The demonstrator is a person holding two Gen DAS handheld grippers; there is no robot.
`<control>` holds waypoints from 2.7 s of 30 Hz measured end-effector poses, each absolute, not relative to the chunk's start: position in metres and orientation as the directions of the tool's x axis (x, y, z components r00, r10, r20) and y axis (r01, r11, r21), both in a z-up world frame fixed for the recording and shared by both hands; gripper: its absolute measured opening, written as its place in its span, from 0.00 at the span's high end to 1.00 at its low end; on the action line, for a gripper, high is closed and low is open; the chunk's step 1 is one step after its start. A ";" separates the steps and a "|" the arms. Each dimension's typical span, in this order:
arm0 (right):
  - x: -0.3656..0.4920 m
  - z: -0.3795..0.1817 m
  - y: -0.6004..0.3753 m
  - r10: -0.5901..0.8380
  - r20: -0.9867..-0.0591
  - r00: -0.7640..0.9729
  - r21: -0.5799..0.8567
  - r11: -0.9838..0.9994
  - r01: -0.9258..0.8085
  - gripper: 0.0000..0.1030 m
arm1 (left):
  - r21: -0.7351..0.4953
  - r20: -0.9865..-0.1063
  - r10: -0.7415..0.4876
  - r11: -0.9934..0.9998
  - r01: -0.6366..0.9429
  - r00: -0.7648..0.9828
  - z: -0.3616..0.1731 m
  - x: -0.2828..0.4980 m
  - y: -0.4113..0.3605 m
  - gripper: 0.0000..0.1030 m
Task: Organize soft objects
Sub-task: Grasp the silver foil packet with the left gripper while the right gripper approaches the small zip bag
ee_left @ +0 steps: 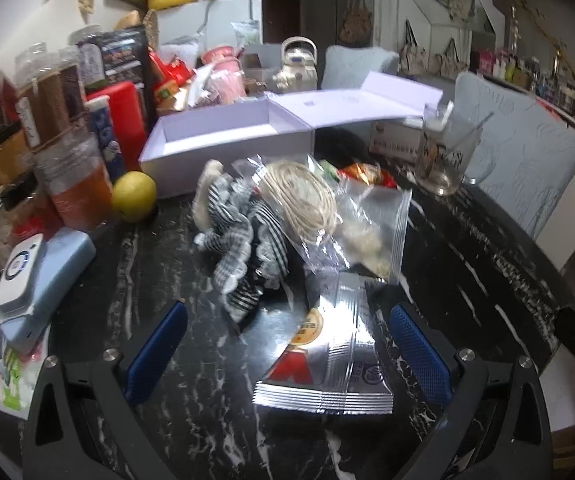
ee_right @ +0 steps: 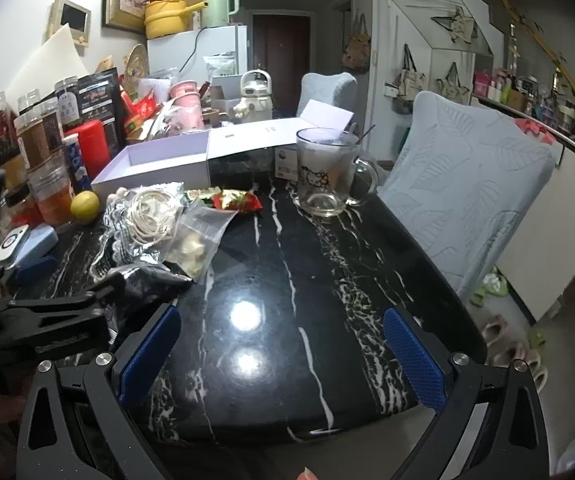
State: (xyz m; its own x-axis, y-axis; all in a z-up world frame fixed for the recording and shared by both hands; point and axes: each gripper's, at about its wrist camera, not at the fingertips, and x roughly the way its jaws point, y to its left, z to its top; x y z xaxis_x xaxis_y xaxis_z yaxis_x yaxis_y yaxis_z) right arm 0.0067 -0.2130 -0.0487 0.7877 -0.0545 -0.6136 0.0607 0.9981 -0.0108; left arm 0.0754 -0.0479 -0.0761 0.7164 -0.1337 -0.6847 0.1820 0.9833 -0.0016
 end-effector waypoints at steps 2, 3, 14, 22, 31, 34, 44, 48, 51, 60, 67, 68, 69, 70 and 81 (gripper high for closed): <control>0.008 -0.049 -0.214 -0.042 -0.621 0.783 -0.002 0.999 0.051 0.00 | -0.011 -0.704 -0.155 0.978 0.207 0.693 -0.083 0.079 -0.052 0.05; 0.009 -0.050 -0.214 -0.038 -0.623 0.781 0.000 0.999 0.049 0.00 | -0.017 -0.710 -0.164 0.976 0.217 0.685 -0.086 0.081 -0.054 0.06; 0.022 -0.055 -0.214 -0.029 -0.648 0.761 0.009 0.999 0.047 0.00 | -0.057 -0.740 -0.233 0.957 0.286 0.631 -0.104 0.091 -0.057 0.55; 0.041 -0.054 -0.206 0.036 -0.660 0.751 0.061 0.998 0.005 0.00 | -0.096 -0.663 -0.286 0.949 0.300 0.692 -0.073 0.069 -0.034 0.62; 0.074 -0.061 -0.194 0.084 -0.695 0.714 0.091 0.995 -0.029 0.00 | -0.134 -0.614 -0.285 0.957 0.258 0.736 -0.048 0.073 0.003 0.71; 0.085 -0.065 -0.188 0.093 -0.707 0.701 0.087 0.995 -0.045 0.00 | -0.142 -0.611 -0.280 0.959 0.246 0.740 -0.047 0.077 0.015 0.77; 0.113 -0.074 -0.167 0.113 -0.744 0.659 0.062 0.993 -0.101 0.00 | -0.177 -0.695 -0.292 0.955 0.237 0.657 -0.062 0.084 0.039 0.77; 0.115 -0.068 -0.160 0.123 -0.744 0.657 0.049 0.990 -0.129 0.00 | -0.137 -0.744 -0.257 0.962 0.235 0.617 -0.061 0.082 0.037 0.76; 0.111 -0.062 -0.155 0.126 -0.735 0.666 0.037 0.989 -0.146 0.00 | -0.121 -0.753 -0.249 0.962 0.244 0.609 -0.058 0.076 0.035 0.53; 0.093 -0.058 -0.149 0.152 -0.740 0.655 0.022 0.979 -0.203 0.00 | -0.115 -0.765 -0.273 0.949 0.294 0.583 -0.064 0.069 0.030 0.13; 0.098 -0.073 -0.150 0.139 -0.770 0.623 0.013 0.979 -0.204 0.00 | -0.151 -0.824 -0.285 0.944 0.295 0.489 -0.098 0.079 0.025 0.13; 0.099 -0.075 -0.151 0.140 -0.773 0.618 0.015 0.979 -0.203 0.00 | -0.137 -0.828 -0.274 0.945 0.298 0.489 -0.101 0.079 0.023 0.13; 0.100 -0.077 -0.152 0.143 -0.776 0.615 0.020 0.979 -0.203 0.00 | -0.124 -0.831 -0.263 0.947 0.298 0.490 -0.103 0.079 0.022 0.13; 0.102 -0.078 -0.153 0.145 -0.778 0.611 0.024 0.979 -0.202 0.00 | -0.112 -0.834 -0.252 0.948 0.296 0.491 -0.105 0.079 0.021 0.13; 0.111 -0.086 -0.161 0.153 -0.786 0.599 0.049 0.981 -0.185 0.00 | -0.046 -0.808 -0.215 0.951 0.305 0.549 -0.107 0.077 0.020 0.64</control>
State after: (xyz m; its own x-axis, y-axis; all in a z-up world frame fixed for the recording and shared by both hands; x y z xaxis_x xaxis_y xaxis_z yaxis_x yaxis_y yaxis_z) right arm 0.1114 -0.1611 -0.0863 0.5986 0.1526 -0.7864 -0.1855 0.9814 0.0492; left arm 0.0769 0.0205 -0.1066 0.5487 -0.2155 -0.8077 0.3052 0.9511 -0.0464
